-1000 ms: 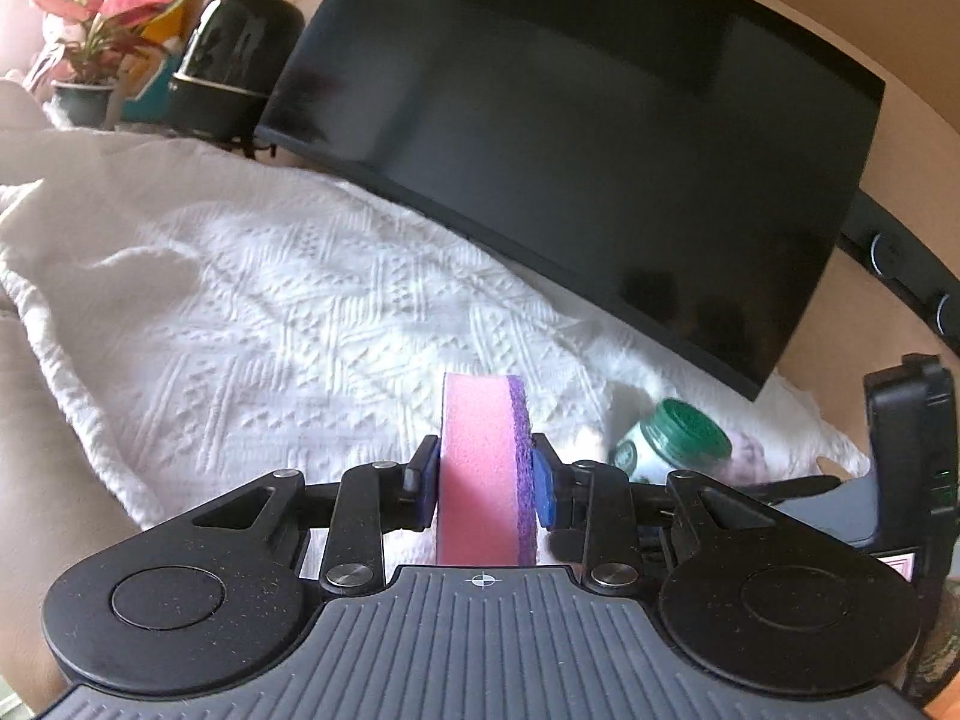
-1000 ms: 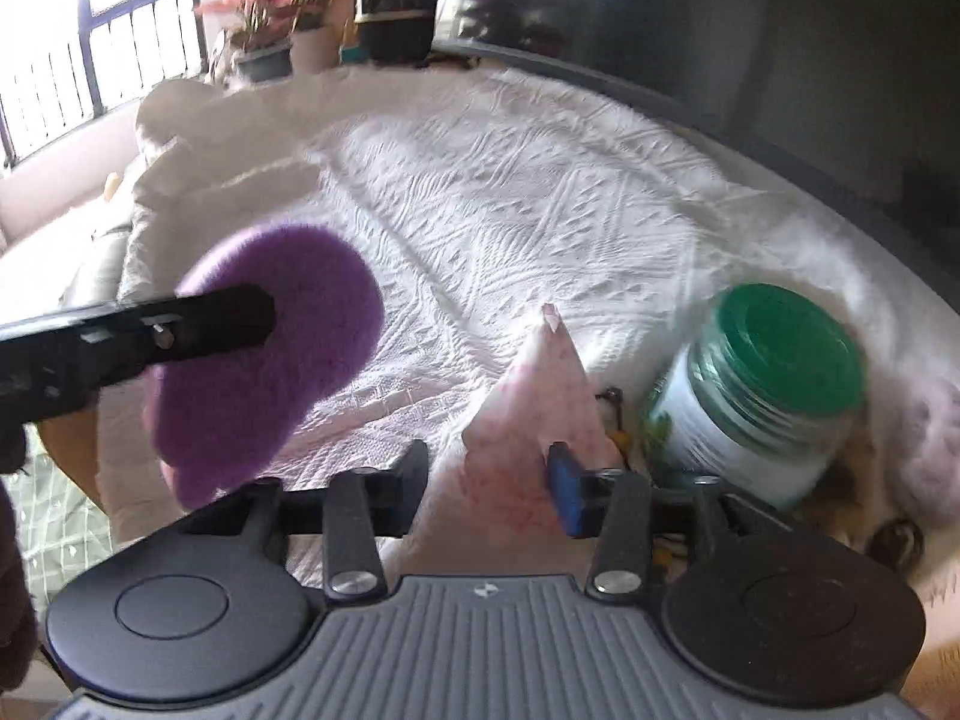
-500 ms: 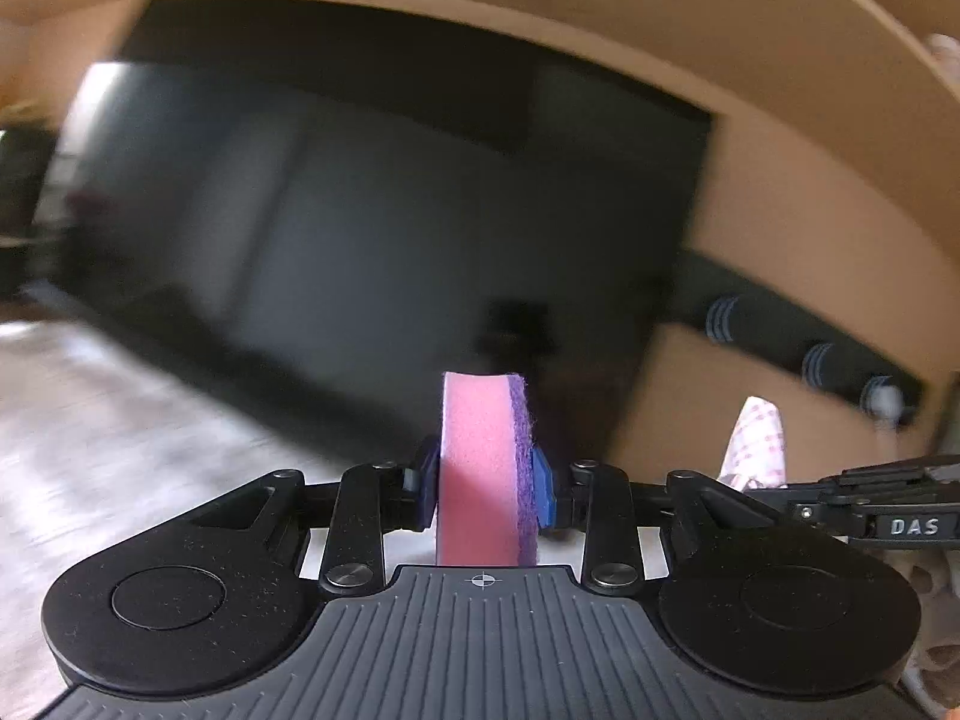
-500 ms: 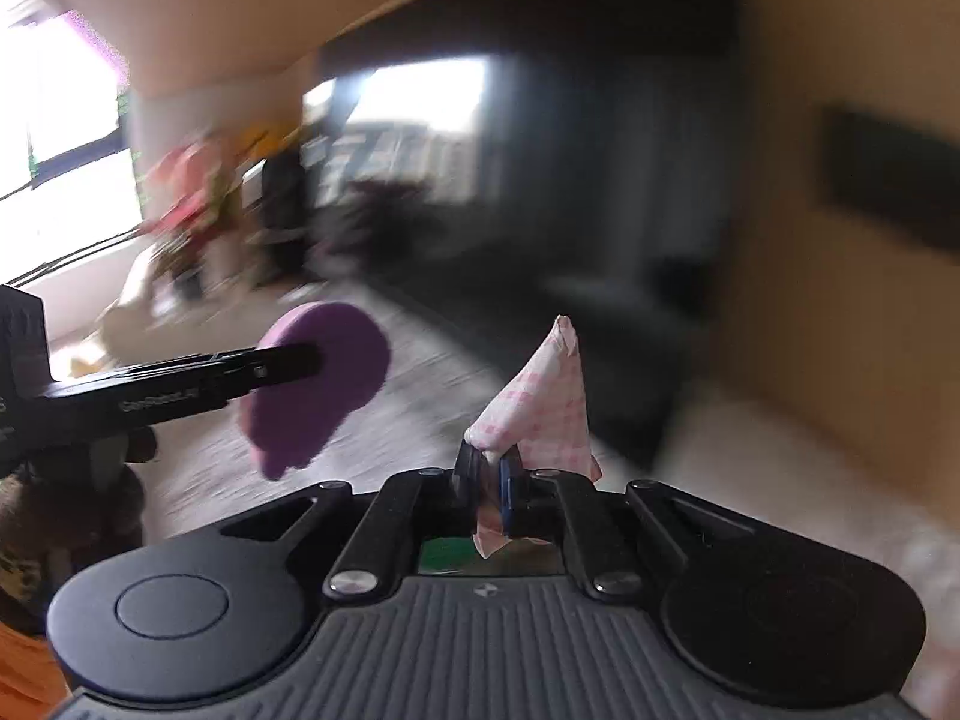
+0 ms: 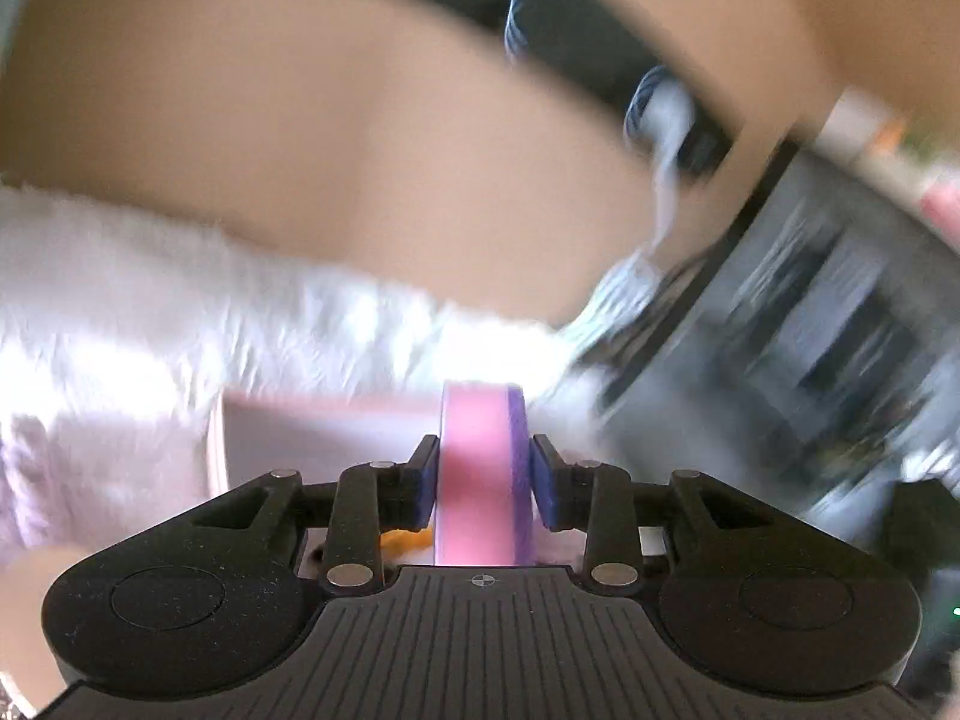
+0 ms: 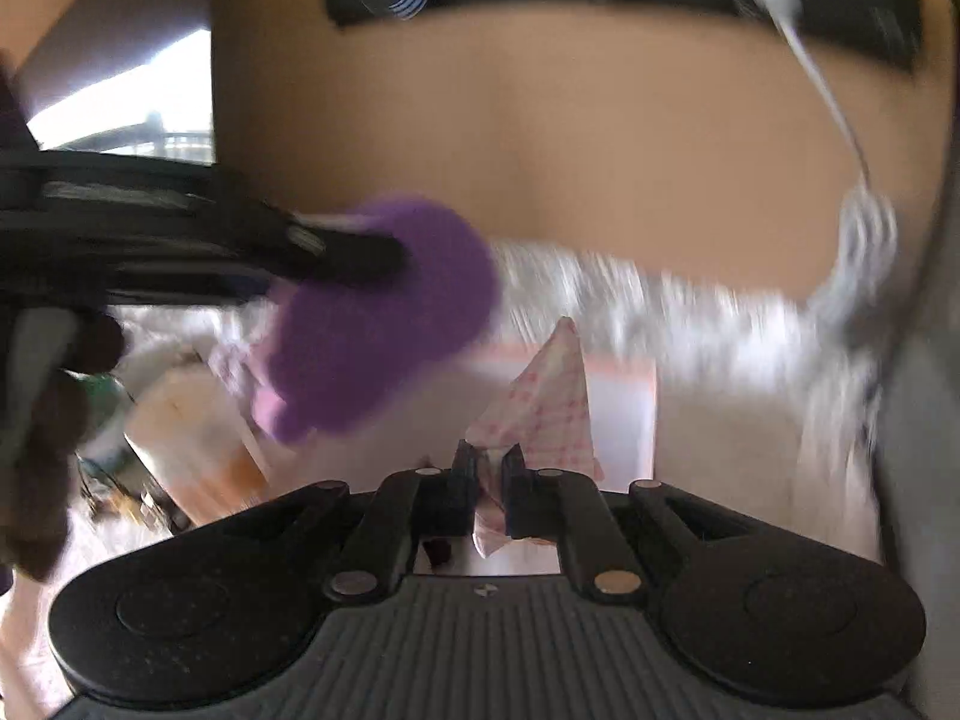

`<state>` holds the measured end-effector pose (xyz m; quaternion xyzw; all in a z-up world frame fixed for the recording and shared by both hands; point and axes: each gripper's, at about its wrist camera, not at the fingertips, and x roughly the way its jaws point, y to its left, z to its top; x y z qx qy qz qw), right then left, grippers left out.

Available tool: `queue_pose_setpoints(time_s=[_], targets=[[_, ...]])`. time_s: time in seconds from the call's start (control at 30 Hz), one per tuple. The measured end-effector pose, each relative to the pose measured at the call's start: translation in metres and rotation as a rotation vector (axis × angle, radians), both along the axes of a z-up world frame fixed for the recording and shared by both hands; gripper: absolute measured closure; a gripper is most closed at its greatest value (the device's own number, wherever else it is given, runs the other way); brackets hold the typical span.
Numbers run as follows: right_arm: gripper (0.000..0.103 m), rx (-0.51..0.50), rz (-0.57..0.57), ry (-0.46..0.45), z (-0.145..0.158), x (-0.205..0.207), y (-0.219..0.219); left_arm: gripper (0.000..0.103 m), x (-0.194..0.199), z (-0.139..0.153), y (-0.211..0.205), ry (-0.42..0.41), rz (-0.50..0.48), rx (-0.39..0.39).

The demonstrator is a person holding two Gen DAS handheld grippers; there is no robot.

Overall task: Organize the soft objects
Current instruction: 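Carry sponge and paper over the pink box and open both tools, then reach the left tool to the beige star charm and close on it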

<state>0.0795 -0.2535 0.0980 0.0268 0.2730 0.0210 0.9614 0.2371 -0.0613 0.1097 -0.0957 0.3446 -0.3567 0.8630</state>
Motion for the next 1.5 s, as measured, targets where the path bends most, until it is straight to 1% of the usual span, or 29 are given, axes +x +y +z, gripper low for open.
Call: queue_pose_setpoints(time_s=[0.03,0.1,0.13,0.23,0.37,0.4,0.43,0.47,0.53,0.6,0.67,0.77,0.9,0.97,1.07,1.17,1.23,1.33,1.4,1.5], targets=[[0.08,0.021,-0.002,0.004,-0.008,-0.001,-0.003,0.067,-0.002,-0.008,-0.011,-0.042,0.03,0.086],[0.072,0.069,0.005,0.003,-0.022,-0.006,-0.009,0.067,-0.007,-0.015,-0.019,-0.121,0.063,0.184],[0.071,0.084,0.011,0.001,-0.026,-0.006,-0.011,0.067,-0.009,-0.018,-0.019,-0.138,0.075,0.206],[0.071,0.111,0.031,-0.017,-0.036,-0.003,-0.01,0.067,-0.013,-0.019,-0.013,-0.13,0.075,0.218],[0.071,0.123,0.035,-0.039,-0.039,-0.005,-0.013,0.067,-0.027,-0.011,-0.008,-0.193,0.083,0.26],[0.071,0.122,0.031,-0.051,-0.038,-0.005,-0.015,0.067,-0.032,-0.012,-0.005,-0.209,0.087,0.263],[0.069,0.119,0.027,-0.062,-0.038,-0.006,-0.014,0.067,-0.042,-0.003,0.0,-0.223,0.089,0.262],[0.067,0.114,0.023,-0.074,-0.037,-0.008,-0.012,0.067,-0.048,-0.003,0.004,-0.24,0.096,0.259],[0.055,0.105,0.012,-0.102,-0.035,-0.011,-0.011,0.067,-0.061,0.0,0.011,-0.268,0.102,0.244],[0.046,0.098,0.004,-0.124,-0.034,-0.01,-0.011,0.067,-0.075,0.006,0.023,-0.296,0.111,0.222],[0.045,0.094,-0.006,-0.136,-0.031,-0.009,-0.01,0.067,-0.088,0.013,0.039,-0.324,0.133,0.199],[0.045,0.093,0.001,-0.137,-0.025,-0.011,-0.006,0.067,-0.104,0.019,0.069,-0.348,0.194,0.166],[0.044,0.062,0.029,-0.126,-0.012,-0.016,0.011,0.067,-0.121,0.018,0.111,-0.386,0.297,0.159],[0.043,0.039,0.051,-0.118,-0.006,-0.018,0.022,0.067,-0.126,0.012,0.133,-0.379,0.352,0.152],[0.043,0.022,0.1,-0.114,0.003,-0.018,0.04,0.067,-0.127,0.0,0.164,-0.332,0.428,0.134],[0.041,0.001,0.145,-0.113,0.011,-0.017,0.057,0.067,-0.126,-0.015,0.188,-0.282,0.485,0.129],[0.037,-0.016,0.173,-0.113,0.013,-0.017,0.065,0.067,-0.128,-0.024,0.204,-0.256,0.52,0.125],[0.037,-0.046,0.203,-0.109,0.016,-0.015,0.079,0.067,-0.128,-0.035,0.225,-0.219,0.561,0.124],[0.036,-0.052,0.227,-0.099,0.016,-0.012,0.088,0.067,-0.128,-0.042,0.233,-0.19,0.552,0.14],[0.036,-0.046,0.257,-0.069,0.012,-0.007,0.096,0.067,-0.124,-0.051,0.228,-0.172,0.463,0.2]])
